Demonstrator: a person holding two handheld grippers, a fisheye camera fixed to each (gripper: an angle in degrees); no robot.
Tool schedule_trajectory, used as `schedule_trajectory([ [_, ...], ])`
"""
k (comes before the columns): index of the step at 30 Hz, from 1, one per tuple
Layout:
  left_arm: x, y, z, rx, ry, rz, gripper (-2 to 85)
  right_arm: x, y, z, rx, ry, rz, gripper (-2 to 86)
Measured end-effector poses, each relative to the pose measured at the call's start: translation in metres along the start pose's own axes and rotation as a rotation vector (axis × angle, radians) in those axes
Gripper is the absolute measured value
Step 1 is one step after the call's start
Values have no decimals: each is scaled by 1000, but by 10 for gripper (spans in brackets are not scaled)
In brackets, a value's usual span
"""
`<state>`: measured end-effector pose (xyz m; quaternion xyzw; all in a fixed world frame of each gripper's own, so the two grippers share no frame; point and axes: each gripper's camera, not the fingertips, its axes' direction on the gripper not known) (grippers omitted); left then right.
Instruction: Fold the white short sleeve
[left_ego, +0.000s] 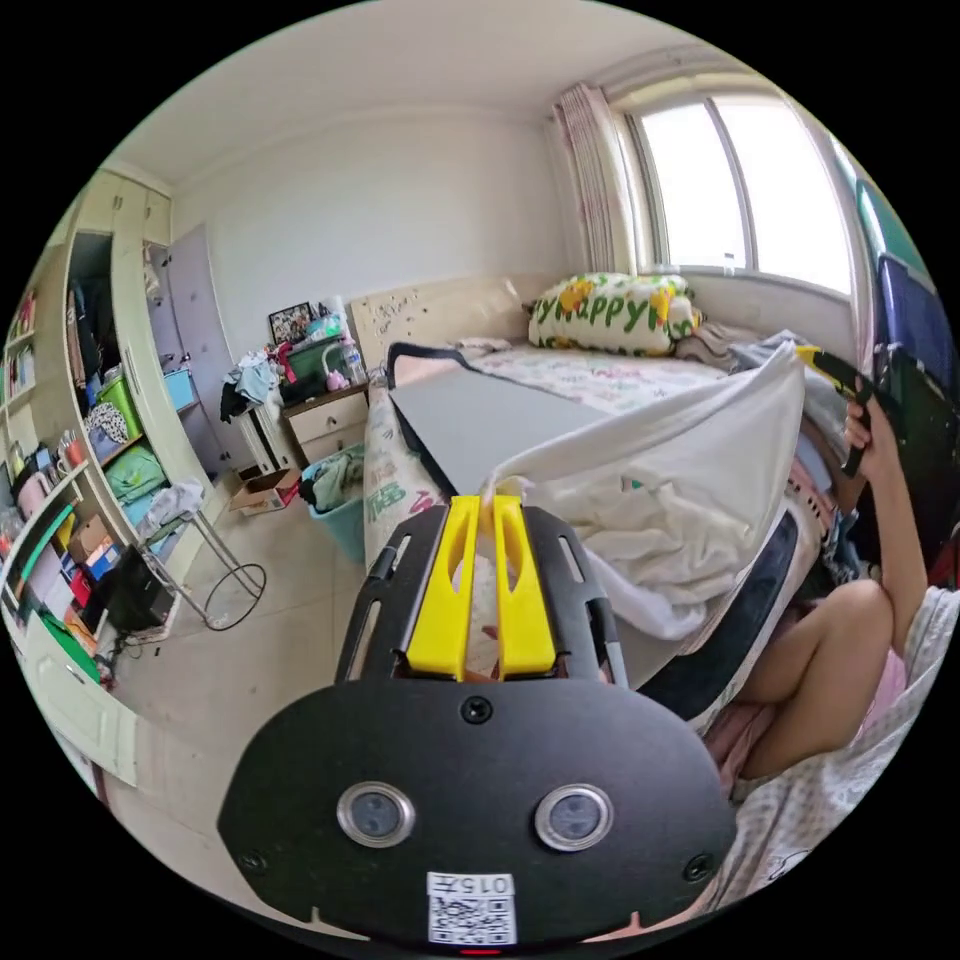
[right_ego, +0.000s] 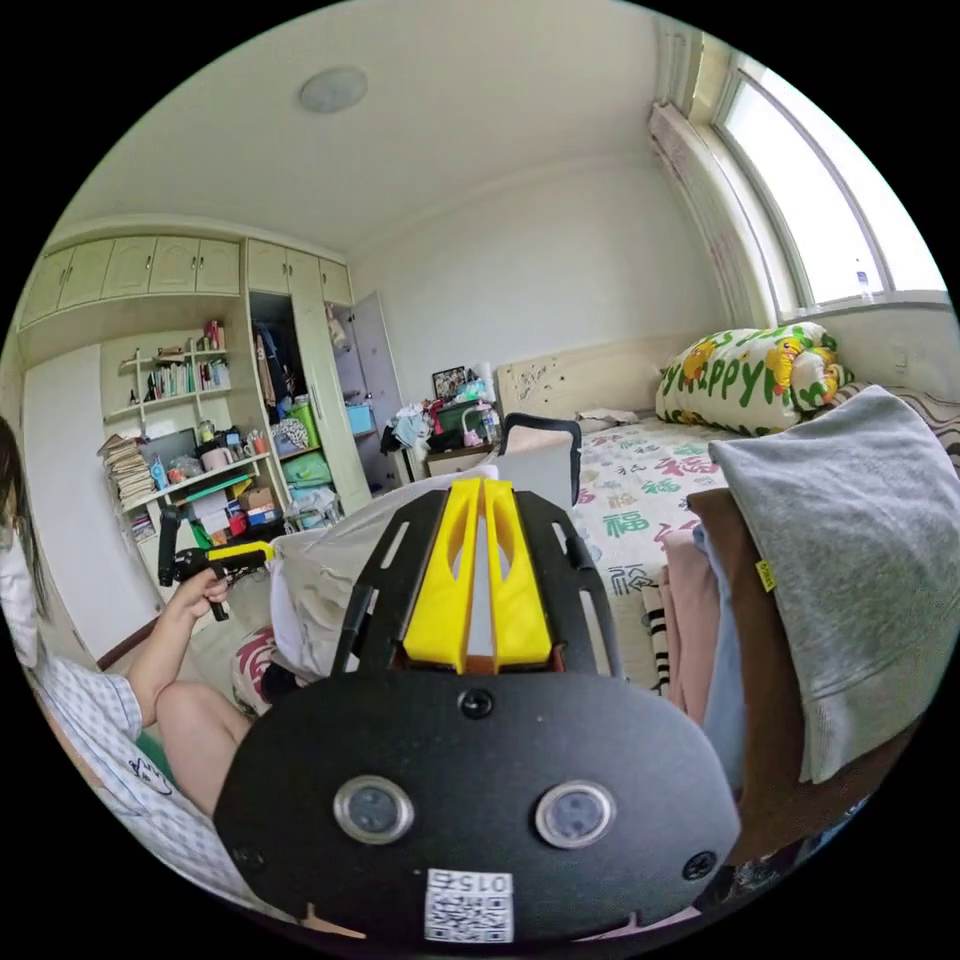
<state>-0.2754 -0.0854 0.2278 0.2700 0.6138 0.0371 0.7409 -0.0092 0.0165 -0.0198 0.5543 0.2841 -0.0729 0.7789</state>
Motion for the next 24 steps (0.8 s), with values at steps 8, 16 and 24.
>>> schedule_trajectory([
  [8, 64, -26, 29, -24, -248, 82, 20, 17, 18, 83, -144, 251, -111, 10],
  [16, 99, -55, 8, 19, 121, 176, 44, 51, 59, 111, -274, 111, -11, 53],
  [24, 153, -63, 94, -360, 168, 419, 82, -15, 82, 112, -355, -124, -229, 57],
])
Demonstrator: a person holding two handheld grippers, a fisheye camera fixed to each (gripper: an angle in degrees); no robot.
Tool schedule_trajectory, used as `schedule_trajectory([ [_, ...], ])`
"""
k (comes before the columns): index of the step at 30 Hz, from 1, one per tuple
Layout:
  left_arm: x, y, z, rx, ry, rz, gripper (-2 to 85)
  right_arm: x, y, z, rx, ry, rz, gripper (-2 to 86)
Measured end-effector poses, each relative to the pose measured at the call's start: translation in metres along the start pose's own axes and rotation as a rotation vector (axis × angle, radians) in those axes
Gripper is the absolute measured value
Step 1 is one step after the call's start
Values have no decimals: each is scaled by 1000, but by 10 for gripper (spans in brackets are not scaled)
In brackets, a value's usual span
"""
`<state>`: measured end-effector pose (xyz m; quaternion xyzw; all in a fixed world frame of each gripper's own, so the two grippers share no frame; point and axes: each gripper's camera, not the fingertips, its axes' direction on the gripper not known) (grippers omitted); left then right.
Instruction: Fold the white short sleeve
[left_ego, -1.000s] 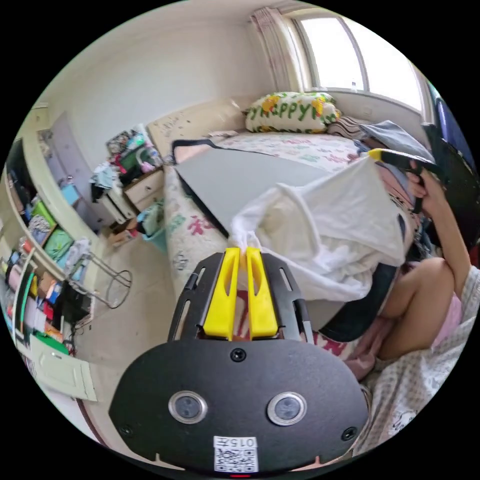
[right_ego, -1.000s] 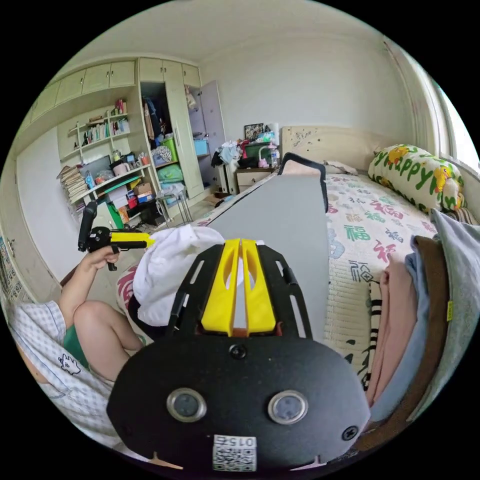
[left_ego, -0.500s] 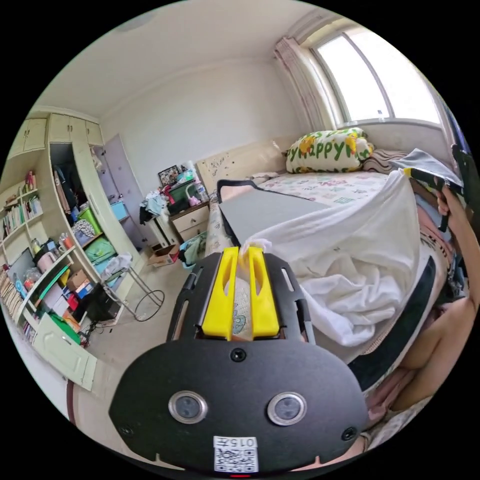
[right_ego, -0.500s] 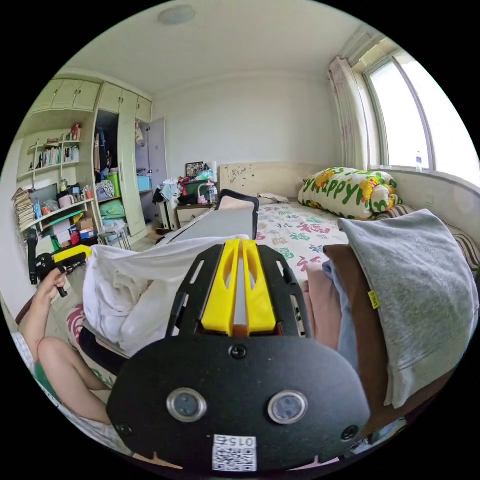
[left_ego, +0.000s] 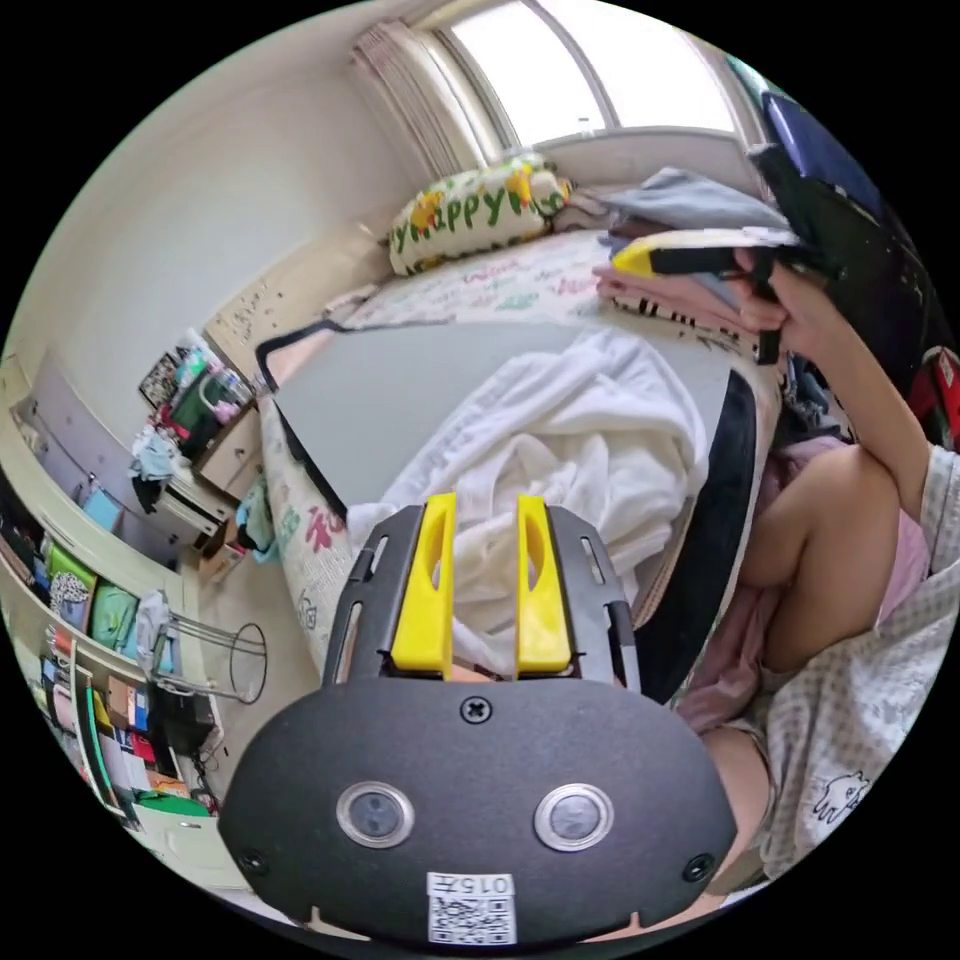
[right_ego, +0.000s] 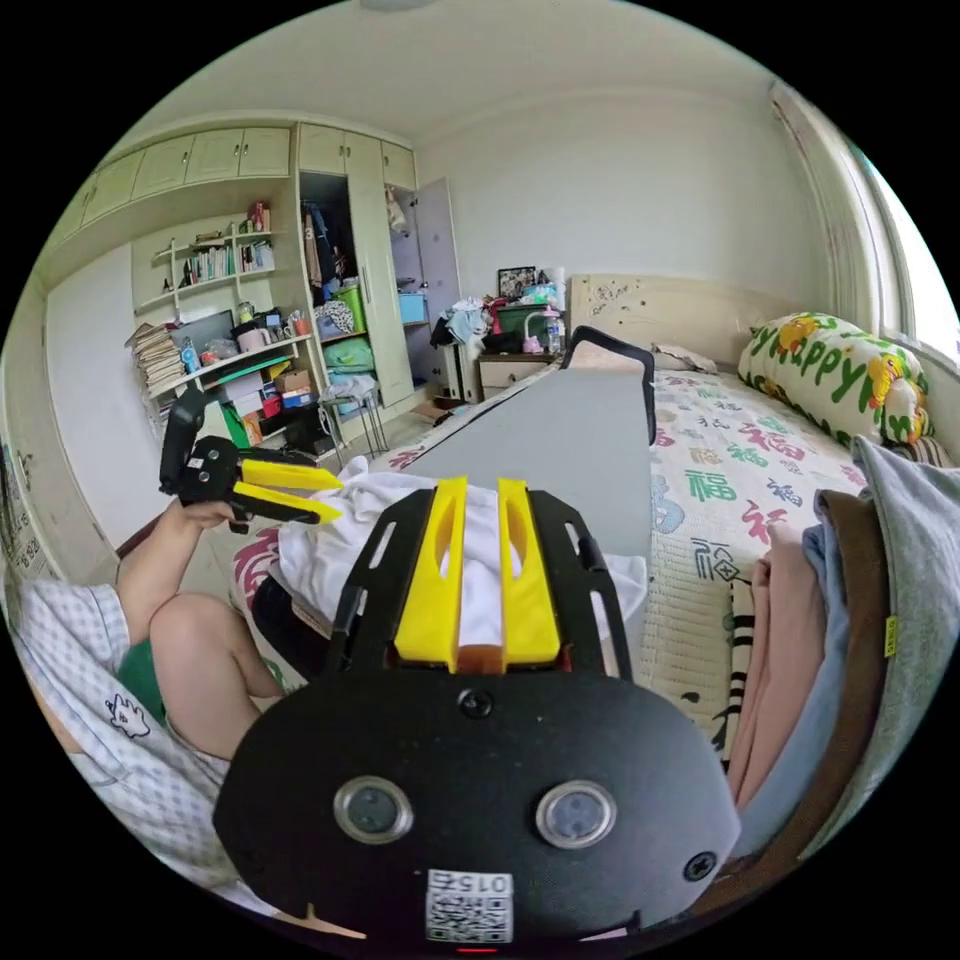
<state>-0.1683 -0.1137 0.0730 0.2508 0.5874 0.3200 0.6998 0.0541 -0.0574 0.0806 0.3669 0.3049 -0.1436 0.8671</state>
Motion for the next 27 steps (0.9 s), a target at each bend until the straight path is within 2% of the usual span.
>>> schedule_trajectory([
  [3, -15, 0, 6, -2, 93, -14, 57, -8, 4, 15, -33, -83, -22, 52],
  [8, -24, 6, 9, -28, 93, -9, 18, -18, 9, 48, -135, -252, -53, 62],
  [18, -69, 63, -74, 262, 247, -106, 7, -43, 13, 108, -293, -377, -57, 63],
  [22, -62, 85, -62, 155, 341, 13, 9, -64, 15, 112, -301, -403, -116, 62],
  [24, -58, 85, -52, 97, 318, 17, 10, -74, 16, 116, -315, -421, -138, 63],
  [27, -51, 89, -62, 121, 309, 60, 15, -90, 16, 122, -325, -433, -174, 68],
])
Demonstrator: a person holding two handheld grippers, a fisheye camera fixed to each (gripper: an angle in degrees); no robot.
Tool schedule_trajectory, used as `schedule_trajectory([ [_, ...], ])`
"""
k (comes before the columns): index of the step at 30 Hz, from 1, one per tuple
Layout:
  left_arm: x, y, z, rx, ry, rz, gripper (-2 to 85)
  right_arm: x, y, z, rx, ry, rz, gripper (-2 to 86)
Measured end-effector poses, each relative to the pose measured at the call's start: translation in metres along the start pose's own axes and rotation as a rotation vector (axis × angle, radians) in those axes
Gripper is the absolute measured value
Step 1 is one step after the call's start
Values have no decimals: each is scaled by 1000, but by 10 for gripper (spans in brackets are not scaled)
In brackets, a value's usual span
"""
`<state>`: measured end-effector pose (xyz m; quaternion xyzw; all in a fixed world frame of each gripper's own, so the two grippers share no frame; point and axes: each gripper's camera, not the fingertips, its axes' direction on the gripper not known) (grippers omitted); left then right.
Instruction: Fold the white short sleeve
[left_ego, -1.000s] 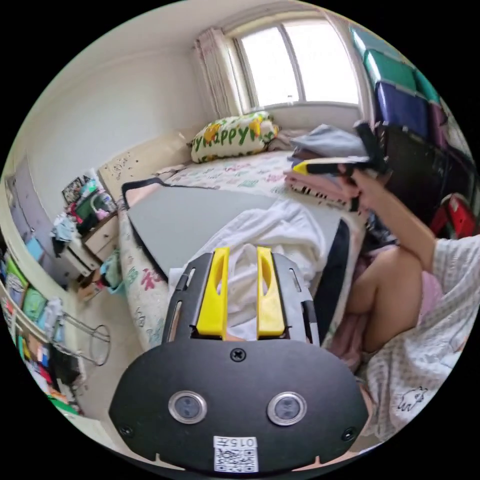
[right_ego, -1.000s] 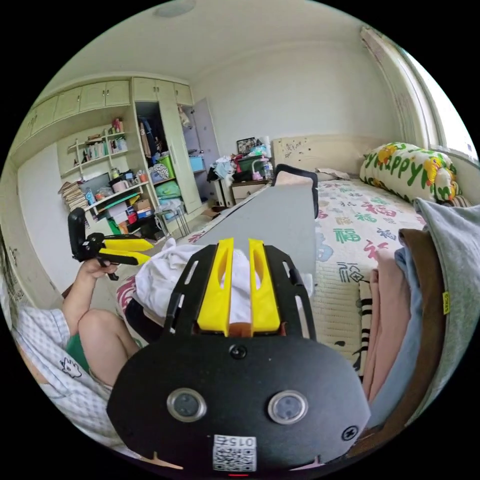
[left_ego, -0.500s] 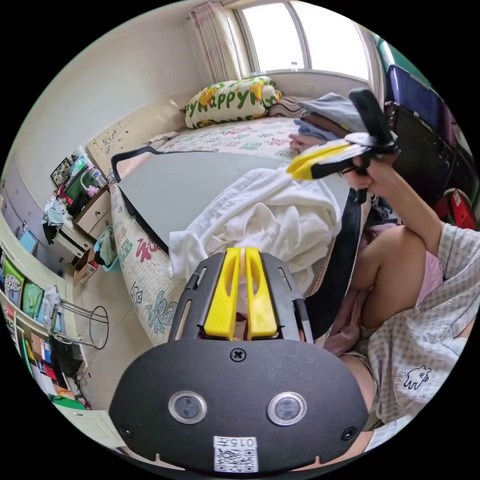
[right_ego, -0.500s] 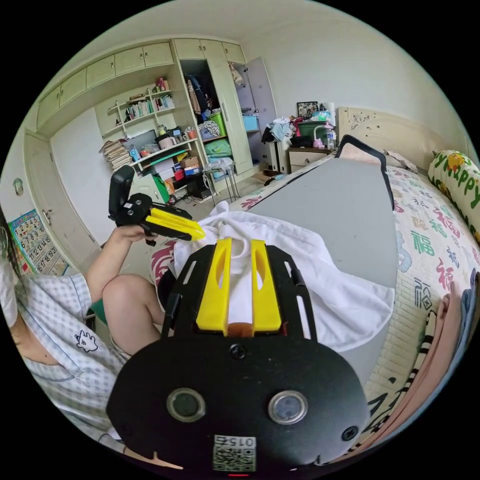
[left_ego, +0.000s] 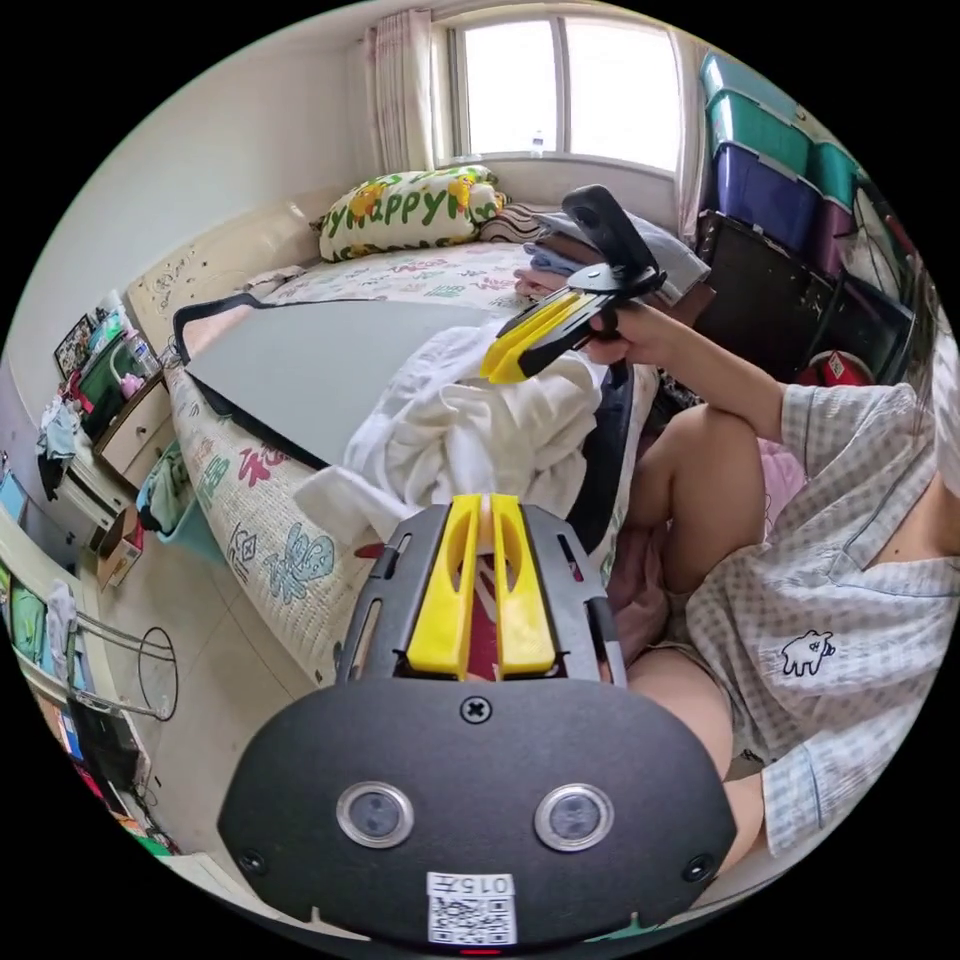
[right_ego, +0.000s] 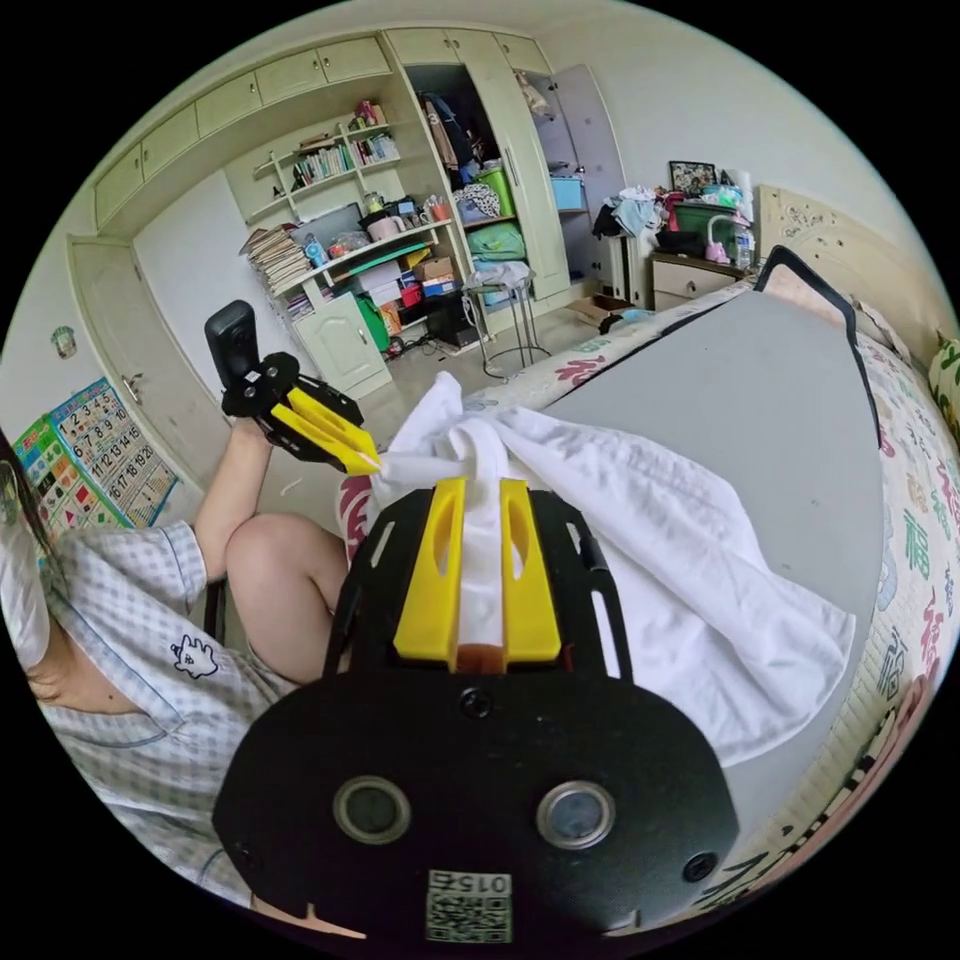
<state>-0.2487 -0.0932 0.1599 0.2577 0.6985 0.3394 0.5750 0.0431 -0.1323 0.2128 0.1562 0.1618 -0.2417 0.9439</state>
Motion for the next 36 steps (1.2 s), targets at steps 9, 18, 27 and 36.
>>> schedule_trajectory([
  [9, 54, -10, 14, -56, -105, 190, 71, -63, -39, 39, -50, 233, -223, 95],
  [18, 44, 12, 36, -176, -235, 110, 27, -48, -48, 46, -106, 344, -88, 41],
  [27, 31, 57, -58, 315, -348, -164, 6, -17, 30, -148, 564, 31, 269, 38],
  [36, 61, 101, -114, 743, -396, -231, 3, -100, 60, -221, 791, 239, 99, 13],
])
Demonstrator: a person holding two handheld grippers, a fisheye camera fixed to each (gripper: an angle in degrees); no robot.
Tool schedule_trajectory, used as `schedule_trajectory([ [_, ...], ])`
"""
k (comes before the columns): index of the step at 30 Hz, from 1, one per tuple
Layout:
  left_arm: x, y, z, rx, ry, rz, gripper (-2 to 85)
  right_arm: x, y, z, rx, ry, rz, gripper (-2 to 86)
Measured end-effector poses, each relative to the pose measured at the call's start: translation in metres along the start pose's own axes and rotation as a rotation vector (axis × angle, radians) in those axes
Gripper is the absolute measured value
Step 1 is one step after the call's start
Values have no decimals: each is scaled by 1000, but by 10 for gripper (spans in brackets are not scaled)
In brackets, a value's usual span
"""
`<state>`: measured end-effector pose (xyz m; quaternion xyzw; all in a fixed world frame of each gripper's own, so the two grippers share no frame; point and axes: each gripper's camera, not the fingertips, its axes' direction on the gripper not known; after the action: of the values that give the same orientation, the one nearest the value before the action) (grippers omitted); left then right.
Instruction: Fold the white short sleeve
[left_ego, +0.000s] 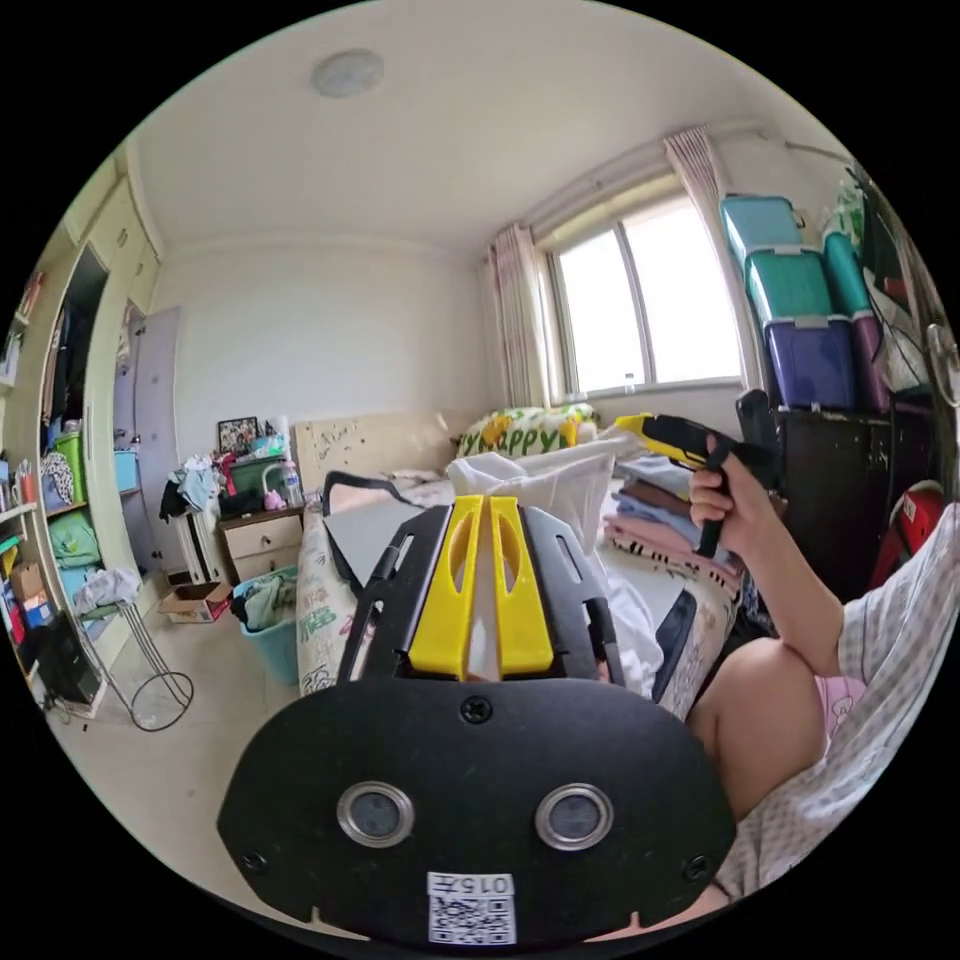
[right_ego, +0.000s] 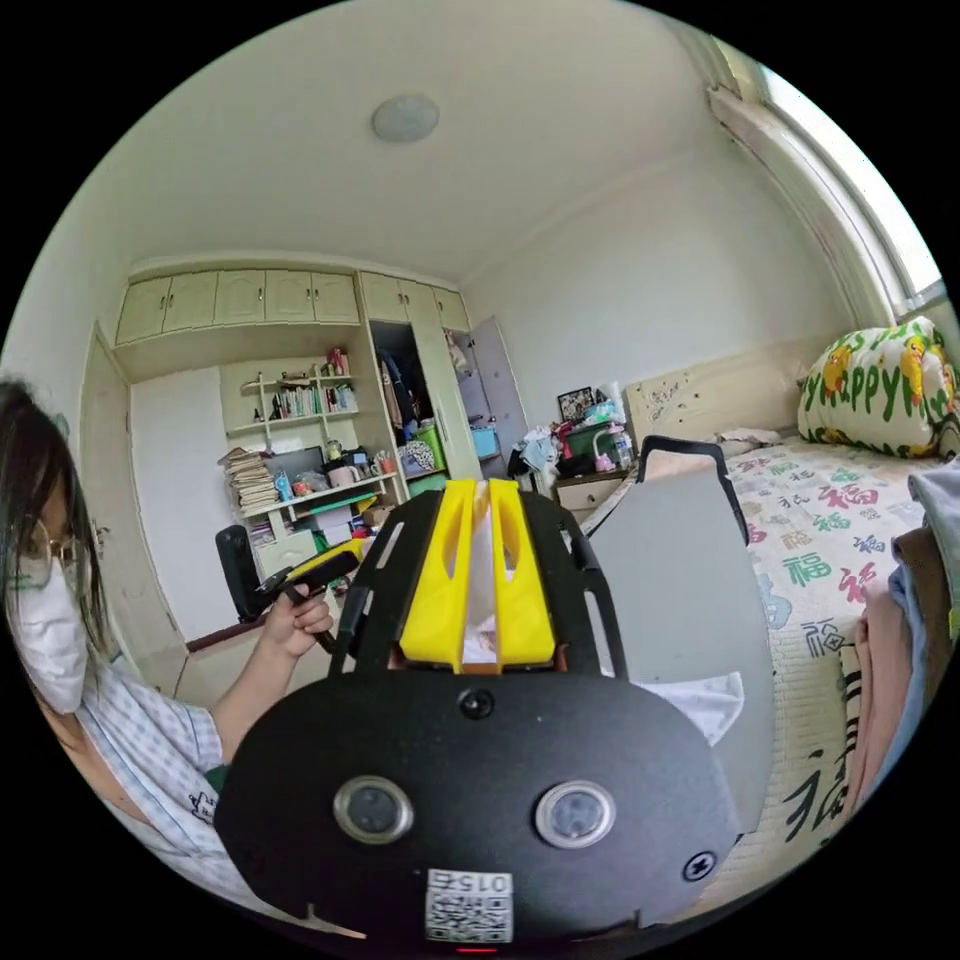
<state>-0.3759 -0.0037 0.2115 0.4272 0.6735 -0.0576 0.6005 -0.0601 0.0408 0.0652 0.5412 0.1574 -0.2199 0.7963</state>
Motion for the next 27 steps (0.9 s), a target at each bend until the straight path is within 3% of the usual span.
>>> schedule_trajectory([
  [4, -15, 13, 1, -14, -7, -34, 3, 8, 2, 7, -22, 52, 6, -1],
  [10, -41, 36, 18, -106, -68, -72, 2, 40, 9, 47, -174, -46, 97, -4],
  [14, -49, 40, 12, -100, -122, -79, 2, 34, 6, 33, -77, 69, 98, -4],
  [17, -65, 45, 13, -112, -43, -127, 2, 37, 1, 20, -23, -23, 102, -1],
  [20, -71, 49, 18, -113, 24, -146, 2, 32, 0, 35, -120, -153, 3, 9],
  [23, -59, 46, 25, -122, 81, -49, 2, 19, -1, 64, -277, -164, -69, 63],
  [25, -40, 43, 35, -179, 257, 101, 3, 1, 0, 84, -348, -134, -151, 102],
  [27, -25, 43, 40, -192, 315, 181, 3, -11, 2, 100, -407, -86, -215, 109],
])
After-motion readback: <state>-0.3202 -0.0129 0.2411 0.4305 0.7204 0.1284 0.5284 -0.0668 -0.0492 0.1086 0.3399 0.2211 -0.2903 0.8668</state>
